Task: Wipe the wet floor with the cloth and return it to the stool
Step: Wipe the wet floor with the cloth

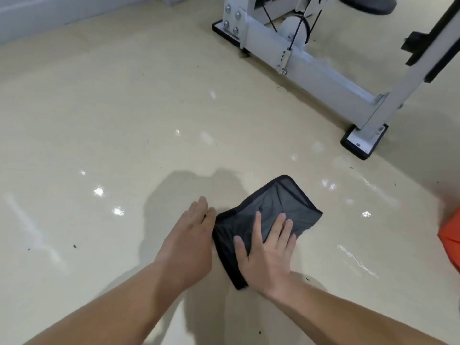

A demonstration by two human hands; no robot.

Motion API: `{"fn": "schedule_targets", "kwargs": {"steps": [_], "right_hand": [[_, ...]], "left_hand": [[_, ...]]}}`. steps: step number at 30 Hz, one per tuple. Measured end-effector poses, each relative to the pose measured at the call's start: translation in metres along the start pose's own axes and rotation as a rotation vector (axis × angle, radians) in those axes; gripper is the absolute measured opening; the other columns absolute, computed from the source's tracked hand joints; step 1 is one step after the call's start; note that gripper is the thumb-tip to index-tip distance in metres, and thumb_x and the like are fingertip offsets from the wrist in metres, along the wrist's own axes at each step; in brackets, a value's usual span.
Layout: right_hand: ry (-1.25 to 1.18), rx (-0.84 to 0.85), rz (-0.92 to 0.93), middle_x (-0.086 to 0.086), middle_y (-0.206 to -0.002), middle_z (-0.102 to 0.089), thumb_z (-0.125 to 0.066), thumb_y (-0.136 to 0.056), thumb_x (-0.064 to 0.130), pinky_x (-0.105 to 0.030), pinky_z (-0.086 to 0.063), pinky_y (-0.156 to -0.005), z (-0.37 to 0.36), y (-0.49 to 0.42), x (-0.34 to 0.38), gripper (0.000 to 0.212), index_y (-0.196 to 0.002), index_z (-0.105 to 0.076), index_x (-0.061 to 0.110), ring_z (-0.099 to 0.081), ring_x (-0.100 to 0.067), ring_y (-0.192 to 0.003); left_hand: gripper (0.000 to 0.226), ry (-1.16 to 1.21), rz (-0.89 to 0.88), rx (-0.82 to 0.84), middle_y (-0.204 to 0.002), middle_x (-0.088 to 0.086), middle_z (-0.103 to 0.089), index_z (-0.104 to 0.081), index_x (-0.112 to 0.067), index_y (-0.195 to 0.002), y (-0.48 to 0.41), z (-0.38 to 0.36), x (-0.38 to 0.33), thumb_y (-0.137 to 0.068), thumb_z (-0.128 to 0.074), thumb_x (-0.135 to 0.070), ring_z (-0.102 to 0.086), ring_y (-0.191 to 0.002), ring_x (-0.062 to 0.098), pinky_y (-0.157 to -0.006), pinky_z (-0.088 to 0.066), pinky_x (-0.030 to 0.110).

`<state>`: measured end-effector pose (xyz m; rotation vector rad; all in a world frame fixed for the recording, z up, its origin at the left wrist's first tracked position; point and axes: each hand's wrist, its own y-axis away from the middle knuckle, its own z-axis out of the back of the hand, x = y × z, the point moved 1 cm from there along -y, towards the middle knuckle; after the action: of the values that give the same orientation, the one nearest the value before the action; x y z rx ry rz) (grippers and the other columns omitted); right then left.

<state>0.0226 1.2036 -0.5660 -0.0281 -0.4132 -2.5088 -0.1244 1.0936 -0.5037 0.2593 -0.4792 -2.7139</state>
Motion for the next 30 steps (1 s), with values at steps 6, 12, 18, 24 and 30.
{"fn": "schedule_targets", "kwargs": {"steps": [6, 12, 18, 24, 30], "right_hand": [[0.087, 0.094, 0.551, -0.029, -0.167, -0.003, -0.022, -0.098, 0.073, -0.063, -0.005, -0.12, -0.006, 0.028, 0.034, 0.079, -0.163, -0.021, 0.028, 0.001, -0.047, -0.155], [-0.337, -0.083, 0.61, -0.013, -0.139, -0.055, -0.056, -0.095, 0.03, -0.046, -0.049, -0.104, 0.042, -0.007, 0.006, 0.047, -0.139, -0.06, 0.013, -0.055, -0.033, -0.125], [-0.506, -0.102, 0.232, 0.012, -0.095, -0.064, -0.052, -0.097, 0.025, -0.039, -0.054, -0.08, 0.076, -0.041, 0.006, 0.013, -0.104, -0.063, 0.026, -0.061, -0.012, -0.088], [-0.38, -0.014, 0.33, 0.013, -0.091, -0.063, -0.048, -0.098, 0.033, -0.037, -0.053, -0.075, 0.07, -0.076, 0.079, 0.016, -0.109, -0.06, 0.031, -0.061, -0.012, -0.086], [-0.344, -0.049, 0.732, -0.002, -0.098, -0.062, -0.06, -0.095, 0.023, -0.04, -0.047, -0.082, 0.048, -0.067, 0.161, 0.019, -0.112, -0.066, 0.016, -0.057, -0.026, -0.092]], "left_hand": [[0.045, 0.033, 0.065, -0.048, -0.15, 0.038, -0.027, -0.045, 0.008, -0.136, 0.025, 0.003, 0.015, -0.093, -0.043, -0.008, -0.019, -0.148, 0.045, -0.124, -0.02, 0.052], [0.07, 0.152, 0.114, -0.073, -0.171, 0.016, 0.01, -0.012, -0.009, -0.162, 0.007, -0.009, -0.019, -0.099, -0.039, -0.024, 0.016, -0.157, 0.033, -0.128, 0.002, 0.044], [0.073, 0.139, 0.108, -0.036, -0.164, 0.006, 0.036, 0.017, -0.025, -0.161, -0.009, -0.043, -0.043, -0.104, -0.015, -0.058, 0.039, -0.148, 0.03, -0.122, 0.019, 0.056], [0.075, 0.123, 0.245, -0.123, -0.17, 0.003, 0.02, 0.005, -0.029, -0.164, 0.004, -0.059, -0.01, -0.101, -0.01, -0.067, 0.027, -0.154, 0.028, -0.125, 0.006, 0.058], [0.074, 0.216, 0.738, -0.112, -0.169, 0.006, 0.024, 0.013, -0.027, -0.162, 0.067, -0.077, 0.049, -0.102, -0.008, -0.065, 0.026, -0.155, 0.03, -0.126, 0.004, 0.057]]}}
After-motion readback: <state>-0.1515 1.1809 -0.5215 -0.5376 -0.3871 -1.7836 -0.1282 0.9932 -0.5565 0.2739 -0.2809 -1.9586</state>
